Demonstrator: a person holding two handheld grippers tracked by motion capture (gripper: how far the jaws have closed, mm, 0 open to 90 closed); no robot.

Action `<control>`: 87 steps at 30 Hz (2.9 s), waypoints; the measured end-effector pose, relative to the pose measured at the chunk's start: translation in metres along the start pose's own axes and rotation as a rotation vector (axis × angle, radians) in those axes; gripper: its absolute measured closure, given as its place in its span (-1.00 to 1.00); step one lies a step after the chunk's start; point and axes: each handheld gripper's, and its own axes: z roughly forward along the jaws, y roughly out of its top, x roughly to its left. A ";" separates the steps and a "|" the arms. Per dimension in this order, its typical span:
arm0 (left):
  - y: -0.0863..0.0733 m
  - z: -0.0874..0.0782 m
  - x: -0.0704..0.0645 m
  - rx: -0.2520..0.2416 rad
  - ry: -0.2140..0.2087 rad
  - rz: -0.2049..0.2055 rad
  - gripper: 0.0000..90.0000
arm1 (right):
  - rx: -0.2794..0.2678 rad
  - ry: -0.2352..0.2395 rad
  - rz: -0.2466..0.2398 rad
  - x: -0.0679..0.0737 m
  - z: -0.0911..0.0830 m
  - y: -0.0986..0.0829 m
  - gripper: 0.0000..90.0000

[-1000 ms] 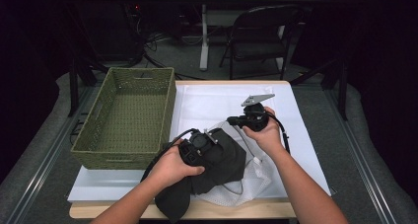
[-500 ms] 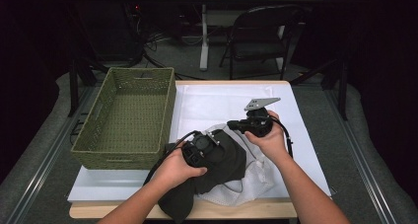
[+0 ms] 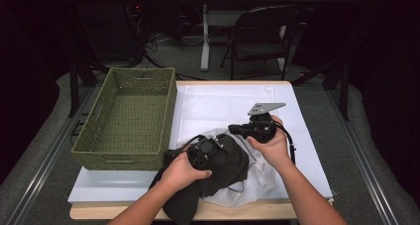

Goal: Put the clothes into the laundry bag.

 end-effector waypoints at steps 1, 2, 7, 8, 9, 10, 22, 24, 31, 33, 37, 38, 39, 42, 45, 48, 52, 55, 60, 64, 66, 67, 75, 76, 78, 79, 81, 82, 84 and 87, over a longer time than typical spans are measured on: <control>0.000 0.000 0.000 0.000 0.000 0.000 0.24 | -0.003 0.004 -0.002 0.000 0.000 -0.001 1.00; 0.000 0.003 0.000 0.003 0.007 -0.002 0.24 | -0.010 0.006 0.007 0.001 -0.001 -0.002 1.00; 0.001 0.005 0.000 0.002 0.007 -0.005 0.23 | -0.024 0.011 0.011 0.007 -0.003 -0.004 1.00; 0.001 0.005 0.000 0.002 0.008 -0.006 0.23 | -0.027 0.012 0.013 0.007 -0.003 -0.004 1.00; 0.001 0.005 0.000 0.010 0.012 0.001 0.23 | -0.029 0.013 0.005 0.007 -0.002 -0.003 1.00; 0.002 0.006 0.000 0.013 0.012 0.003 0.24 | -0.029 0.011 0.011 0.008 -0.002 -0.002 1.00; 0.006 0.010 0.004 0.032 -0.010 -0.011 0.24 | -0.042 0.016 -0.005 0.013 0.001 0.006 1.00; 0.006 0.010 0.005 0.025 -0.009 -0.015 0.24 | -0.041 0.019 -0.007 0.014 -0.001 0.005 1.00; 0.006 0.011 0.008 0.010 -0.021 -0.044 0.23 | -0.038 0.016 -0.015 0.024 -0.008 -0.004 1.00; 0.006 0.010 0.010 0.001 -0.030 -0.063 0.20 | -0.037 0.011 -0.020 0.027 -0.009 -0.009 1.00; 0.005 0.008 0.014 -0.028 -0.052 -0.085 0.03 | -0.041 0.001 -0.016 0.026 -0.007 -0.019 1.00; 0.004 0.008 0.014 -0.038 -0.056 -0.092 -0.03 | -0.034 -0.003 -0.011 0.025 -0.006 -0.021 1.00; 0.004 0.008 0.014 -0.038 -0.056 -0.092 -0.08 | -0.034 -0.009 -0.013 0.023 -0.006 -0.022 1.00; 0.003 0.004 0.010 -0.064 -0.039 -0.079 -0.15 | -0.031 -0.015 -0.007 0.021 -0.006 -0.025 1.00; 0.002 0.001 0.006 -0.065 -0.016 -0.070 -0.17 | -0.022 -0.029 -0.014 0.021 -0.004 -0.027 1.00; 0.001 -0.001 0.003 -0.072 0.001 -0.066 -0.18 | -0.016 -0.041 -0.026 0.021 -0.004 -0.027 1.00; -0.002 -0.002 0.002 -0.091 0.013 -0.048 -0.18 | -0.018 -0.045 -0.027 0.020 -0.003 -0.028 1.00; -0.005 -0.002 0.006 -0.120 -0.016 -0.075 -0.08 | -0.019 -0.041 -0.021 0.020 -0.003 -0.030 1.00; -0.004 -0.006 0.004 -0.152 0.006 -0.070 0.23 | -0.029 -0.023 -0.032 0.026 -0.004 -0.029 1.00; 0.001 -0.017 0.006 -0.178 -0.002 -0.090 0.31 | -0.045 -0.015 -0.038 0.030 -0.006 -0.028 1.00; 0.004 -0.024 0.007 -0.186 0.000 -0.094 0.32 | -0.061 -0.013 -0.035 0.030 -0.008 -0.026 1.00; 0.005 -0.026 0.007 -0.188 0.003 -0.099 0.33 | -0.071 -0.013 -0.033 0.031 -0.008 -0.026 1.00; 0.017 -0.017 0.010 -0.198 0.034 -0.126 0.32 | -0.095 -0.005 -0.030 0.032 -0.012 -0.023 1.00; 0.018 -0.013 0.012 -0.201 0.036 -0.129 0.31 | -0.094 0.003 -0.023 0.032 -0.012 -0.023 1.00; 0.019 -0.006 0.016 -0.205 0.036 -0.149 0.28 | -0.080 0.015 -0.019 0.032 -0.009 -0.024 1.00; 0.020 -0.003 0.018 -0.204 0.032 -0.156 0.26 | -0.072 0.014 -0.021 0.033 -0.007 -0.025 1.00; 0.021 0.005 0.022 -0.204 0.025 -0.177 0.20 | -0.051 0.012 -0.029 0.033 -0.004 -0.027 1.00; 0.021 0.007 0.024 -0.207 0.019 -0.186 0.17 | -0.043 0.012 -0.026 0.033 -0.002 -0.028 1.00; 0.021 0.009 0.028 -0.211 0.002 -0.190 0.11 | -0.029 0.000 -0.023 0.032 0.000 -0.031 1.00; 0.020 0.007 0.026 -0.215 0.002 -0.196 0.02 | -0.019 -0.015 -0.024 0.028 0.002 -0.033 1.00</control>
